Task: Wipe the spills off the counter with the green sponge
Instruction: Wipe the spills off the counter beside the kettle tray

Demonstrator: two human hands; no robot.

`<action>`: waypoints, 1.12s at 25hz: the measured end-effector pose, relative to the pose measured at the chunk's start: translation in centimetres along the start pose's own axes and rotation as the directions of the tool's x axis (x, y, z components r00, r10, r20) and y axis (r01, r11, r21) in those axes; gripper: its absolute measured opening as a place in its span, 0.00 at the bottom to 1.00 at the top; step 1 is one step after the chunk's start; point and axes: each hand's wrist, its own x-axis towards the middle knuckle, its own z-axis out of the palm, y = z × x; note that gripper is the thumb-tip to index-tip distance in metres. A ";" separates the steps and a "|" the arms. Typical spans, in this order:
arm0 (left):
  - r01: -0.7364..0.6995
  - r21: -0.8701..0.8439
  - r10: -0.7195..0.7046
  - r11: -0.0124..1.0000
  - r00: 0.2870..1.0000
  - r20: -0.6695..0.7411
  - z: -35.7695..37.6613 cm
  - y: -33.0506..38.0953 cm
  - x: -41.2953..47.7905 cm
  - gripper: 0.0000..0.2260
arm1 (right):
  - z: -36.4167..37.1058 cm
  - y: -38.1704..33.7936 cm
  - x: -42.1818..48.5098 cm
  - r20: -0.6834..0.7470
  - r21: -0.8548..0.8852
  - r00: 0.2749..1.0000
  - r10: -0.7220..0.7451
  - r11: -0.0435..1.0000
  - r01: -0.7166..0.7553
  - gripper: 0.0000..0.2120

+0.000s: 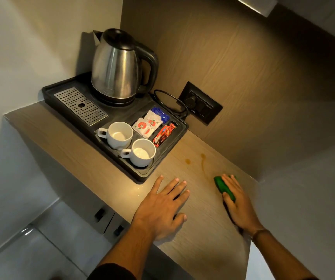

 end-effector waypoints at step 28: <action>0.004 -0.008 -0.004 1.000 1.000 0.017 -0.2 0.0 0.1 0.31 | 1.5 -4.3 10.6 0.061 -0.081 0.997 -0.036 0.996 0.041 0.25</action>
